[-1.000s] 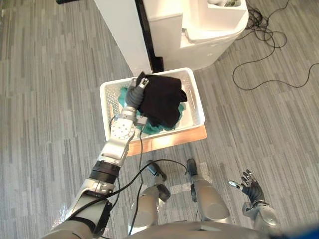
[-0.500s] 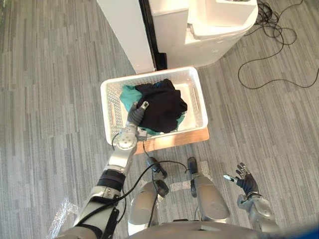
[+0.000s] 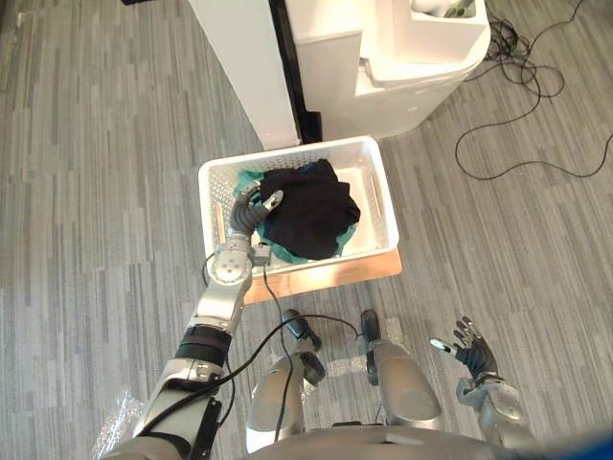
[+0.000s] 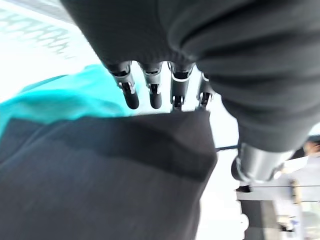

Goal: Tidy the bed and pick cloth on bed and put in laundry

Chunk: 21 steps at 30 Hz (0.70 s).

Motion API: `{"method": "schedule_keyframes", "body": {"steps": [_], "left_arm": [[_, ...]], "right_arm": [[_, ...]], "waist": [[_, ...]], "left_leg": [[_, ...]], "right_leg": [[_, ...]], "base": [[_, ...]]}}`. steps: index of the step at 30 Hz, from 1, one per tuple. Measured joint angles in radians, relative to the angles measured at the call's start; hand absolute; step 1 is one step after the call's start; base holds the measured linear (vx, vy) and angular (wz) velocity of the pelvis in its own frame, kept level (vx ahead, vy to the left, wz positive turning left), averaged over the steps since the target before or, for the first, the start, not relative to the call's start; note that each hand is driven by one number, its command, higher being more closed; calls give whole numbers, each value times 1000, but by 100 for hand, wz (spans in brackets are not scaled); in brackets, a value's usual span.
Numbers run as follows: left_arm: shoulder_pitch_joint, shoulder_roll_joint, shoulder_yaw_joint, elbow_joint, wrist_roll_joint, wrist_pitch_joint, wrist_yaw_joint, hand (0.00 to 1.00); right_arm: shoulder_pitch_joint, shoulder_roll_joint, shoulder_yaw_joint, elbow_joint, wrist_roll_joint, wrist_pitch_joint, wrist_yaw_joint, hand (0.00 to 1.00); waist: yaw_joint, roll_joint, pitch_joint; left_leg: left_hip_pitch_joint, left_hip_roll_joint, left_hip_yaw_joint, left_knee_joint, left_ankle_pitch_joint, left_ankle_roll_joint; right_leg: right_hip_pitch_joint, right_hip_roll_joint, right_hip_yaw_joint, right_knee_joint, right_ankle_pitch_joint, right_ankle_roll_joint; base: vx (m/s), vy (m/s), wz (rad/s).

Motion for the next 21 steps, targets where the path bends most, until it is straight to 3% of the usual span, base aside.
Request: {"method": "schedule_keyframes", "body": {"steps": [6, 11, 14, 21], "left_arm": [[69, 6, 48, -112, -51, 6, -74, 0], [206, -18, 62, -183, -94, 44, -152, 0], [292, -49, 72, -206, -113, 74, -192, 0], [468, -94, 93, -222, -147, 89, -203, 0]], "right_arm": [[45, 15, -32, 61, -24, -1, 6, 0], [108, 55, -72, 114, -64, -3, 15, 0], [143, 56, -79, 132, -95, -3, 14, 0], [187, 75, -130, 182, -134, -27, 17, 0]], "waist": [[-2, 12, -49], [3, 19, -153], [9, 25, -181], [15, 27, -250]], "left_leg": [[64, -15, -17, -32, 2, -4], [134, -22, -32, -60, -2, -16], [180, -24, -40, -67, -12, -27], [237, -31, -45, -68, -23, -32]], "right_leg": [[82, -5, -15, -42, -4, 6], [167, -4, -29, -82, -4, 6], [221, -5, -35, -93, -4, 6], [290, -14, -49, -115, -12, 17]], "base": [[67, 2, 10], [65, -9, 10], [30, -14, 9], [-15, -24, 3]]}}
